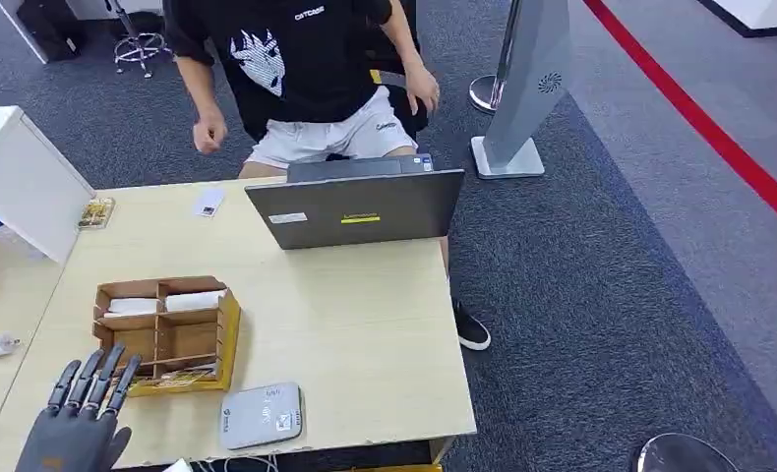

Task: Pass the card to the sensor for recognition and then transmit it.

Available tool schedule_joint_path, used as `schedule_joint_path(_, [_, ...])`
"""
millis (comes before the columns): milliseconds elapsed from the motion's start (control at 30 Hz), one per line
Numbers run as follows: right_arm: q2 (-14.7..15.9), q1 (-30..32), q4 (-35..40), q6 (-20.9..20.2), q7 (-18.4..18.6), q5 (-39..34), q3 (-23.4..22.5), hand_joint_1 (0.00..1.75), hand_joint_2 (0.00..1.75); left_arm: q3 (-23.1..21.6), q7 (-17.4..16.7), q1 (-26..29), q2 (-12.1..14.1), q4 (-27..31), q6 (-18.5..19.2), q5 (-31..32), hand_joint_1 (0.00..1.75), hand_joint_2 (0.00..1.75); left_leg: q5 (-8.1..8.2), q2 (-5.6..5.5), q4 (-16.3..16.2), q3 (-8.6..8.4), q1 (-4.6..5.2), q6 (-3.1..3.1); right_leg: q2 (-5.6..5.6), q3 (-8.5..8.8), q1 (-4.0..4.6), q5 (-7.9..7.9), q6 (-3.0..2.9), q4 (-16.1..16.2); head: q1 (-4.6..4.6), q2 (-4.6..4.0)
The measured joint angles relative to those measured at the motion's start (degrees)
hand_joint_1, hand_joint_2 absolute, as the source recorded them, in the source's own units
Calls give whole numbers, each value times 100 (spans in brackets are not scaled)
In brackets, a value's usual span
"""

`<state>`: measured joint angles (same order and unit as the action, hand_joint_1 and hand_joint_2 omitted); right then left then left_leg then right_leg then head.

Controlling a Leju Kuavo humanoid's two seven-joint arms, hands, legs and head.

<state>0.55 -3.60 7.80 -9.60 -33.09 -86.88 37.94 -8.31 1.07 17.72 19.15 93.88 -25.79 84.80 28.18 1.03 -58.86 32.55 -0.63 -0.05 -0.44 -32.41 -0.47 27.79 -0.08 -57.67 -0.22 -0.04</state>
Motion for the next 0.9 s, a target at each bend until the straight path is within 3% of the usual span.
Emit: schedule_joint_path(900, [2,-3,0,13,11,-33,125,0,175,155,201,-373,-219,-726,-29,-9,0,175,0,0,0,1,0,-1,0,0,0,0,0,0,-2,0])
